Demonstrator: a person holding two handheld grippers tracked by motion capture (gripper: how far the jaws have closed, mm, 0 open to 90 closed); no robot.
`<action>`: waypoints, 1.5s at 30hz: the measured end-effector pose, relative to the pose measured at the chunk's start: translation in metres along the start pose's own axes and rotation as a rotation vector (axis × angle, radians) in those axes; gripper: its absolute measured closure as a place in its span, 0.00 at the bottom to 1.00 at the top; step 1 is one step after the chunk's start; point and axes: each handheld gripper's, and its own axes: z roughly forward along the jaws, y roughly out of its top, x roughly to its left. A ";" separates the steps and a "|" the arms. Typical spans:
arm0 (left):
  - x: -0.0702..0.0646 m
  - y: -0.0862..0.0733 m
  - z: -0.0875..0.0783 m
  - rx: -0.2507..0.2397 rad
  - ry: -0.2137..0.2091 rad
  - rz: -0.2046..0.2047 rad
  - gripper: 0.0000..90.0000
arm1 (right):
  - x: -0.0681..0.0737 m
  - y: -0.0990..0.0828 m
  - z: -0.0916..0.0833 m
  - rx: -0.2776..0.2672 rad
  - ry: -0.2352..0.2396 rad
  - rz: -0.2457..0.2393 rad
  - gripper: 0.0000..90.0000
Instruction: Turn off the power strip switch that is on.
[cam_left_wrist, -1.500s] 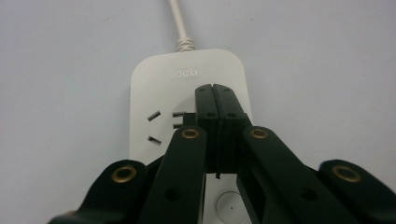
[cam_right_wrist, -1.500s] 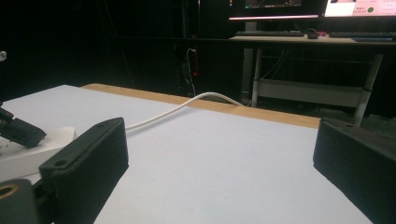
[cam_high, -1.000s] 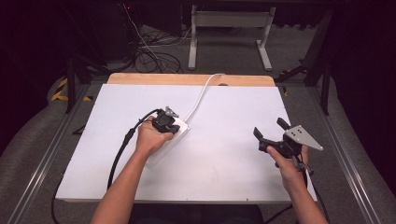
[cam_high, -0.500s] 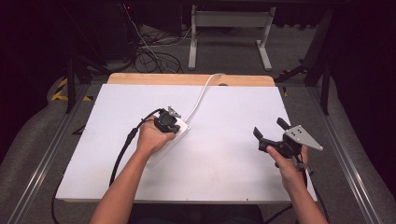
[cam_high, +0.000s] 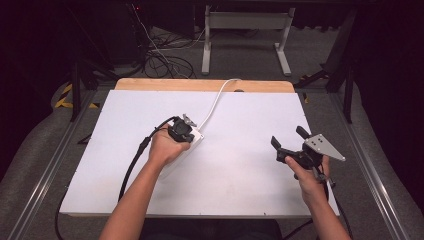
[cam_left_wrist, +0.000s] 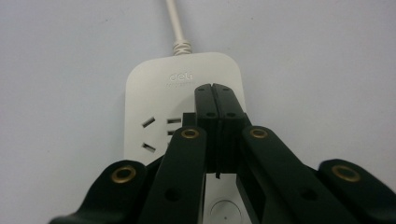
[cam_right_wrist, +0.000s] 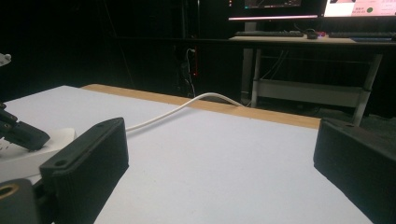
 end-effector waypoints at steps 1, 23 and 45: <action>0.001 -0.001 0.000 -0.001 -0.003 -0.006 1.00 | -0.001 0.000 -0.001 -0.001 0.000 0.001 0.04; 0.002 0.003 0.000 0.021 -0.009 -0.002 1.00 | -0.001 -0.001 -0.002 0.002 -0.004 0.005 0.04; 0.016 -0.007 -0.007 -0.191 -0.081 -0.055 1.00 | -0.002 -0.001 -0.002 -0.003 0.002 0.016 0.04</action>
